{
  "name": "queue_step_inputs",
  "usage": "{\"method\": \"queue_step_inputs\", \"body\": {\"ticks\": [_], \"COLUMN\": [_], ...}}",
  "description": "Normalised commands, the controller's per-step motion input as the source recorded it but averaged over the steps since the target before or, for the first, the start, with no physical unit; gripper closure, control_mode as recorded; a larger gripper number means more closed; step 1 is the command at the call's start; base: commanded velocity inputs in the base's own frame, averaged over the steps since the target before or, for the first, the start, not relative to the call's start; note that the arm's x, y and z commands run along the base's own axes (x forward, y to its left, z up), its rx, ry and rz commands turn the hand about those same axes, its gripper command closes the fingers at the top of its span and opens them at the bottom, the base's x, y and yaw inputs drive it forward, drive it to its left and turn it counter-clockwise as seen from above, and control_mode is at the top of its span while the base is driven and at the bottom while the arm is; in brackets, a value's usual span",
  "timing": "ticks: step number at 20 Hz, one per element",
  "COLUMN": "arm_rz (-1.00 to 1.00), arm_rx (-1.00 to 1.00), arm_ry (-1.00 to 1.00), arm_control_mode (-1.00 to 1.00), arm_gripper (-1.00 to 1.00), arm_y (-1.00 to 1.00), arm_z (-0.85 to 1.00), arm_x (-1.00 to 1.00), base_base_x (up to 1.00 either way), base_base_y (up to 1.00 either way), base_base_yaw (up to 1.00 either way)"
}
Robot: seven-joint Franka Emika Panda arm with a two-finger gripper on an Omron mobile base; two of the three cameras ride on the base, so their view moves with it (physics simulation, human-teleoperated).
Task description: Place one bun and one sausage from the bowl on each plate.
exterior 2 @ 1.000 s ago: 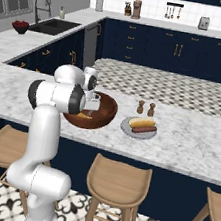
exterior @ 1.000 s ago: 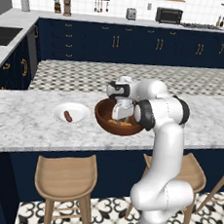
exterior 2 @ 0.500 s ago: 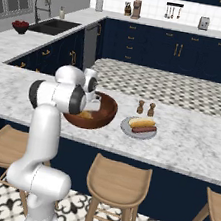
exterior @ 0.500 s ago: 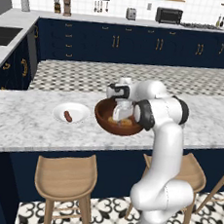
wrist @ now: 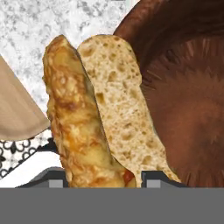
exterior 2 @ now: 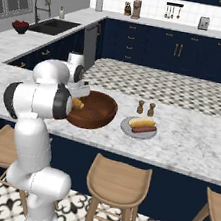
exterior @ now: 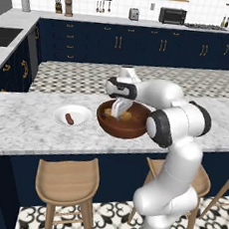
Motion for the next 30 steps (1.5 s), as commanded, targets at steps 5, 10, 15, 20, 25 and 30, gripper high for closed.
{"method": "queue_step_inputs", "body": {"ticks": [5,10,15,20,25,30], "arm_rz": [0.01,0.0,-0.08,-0.03,0.0,0.0], "arm_rx": [0.0,-0.01,0.0,0.0,0.0,-0.04], "arm_ry": [-0.17,-0.01,-0.19,-0.04,0.0,0.0], "arm_control_mode": [-1.0,-1.0,-1.0,-1.0,-1.0,-1.0], "arm_gripper": [1.0,1.0,1.0,1.0,1.0,-1.0], "arm_y": [1.0,1.0,1.0,0.32,0.11,0.26], "arm_z": [0.79,0.44,-0.03,-0.06,-0.33,-0.53], "arm_x": [-0.05,0.09,0.29,0.27,0.9,0.99], "base_base_x": [0.0,0.0,0.0,0.0,0.0,0.0], "base_base_y": [0.0,0.0,0.0,0.0,0.0,0.0], "base_base_yaw": [0.0,0.0,0.0,0.0,0.0,0.0]}}
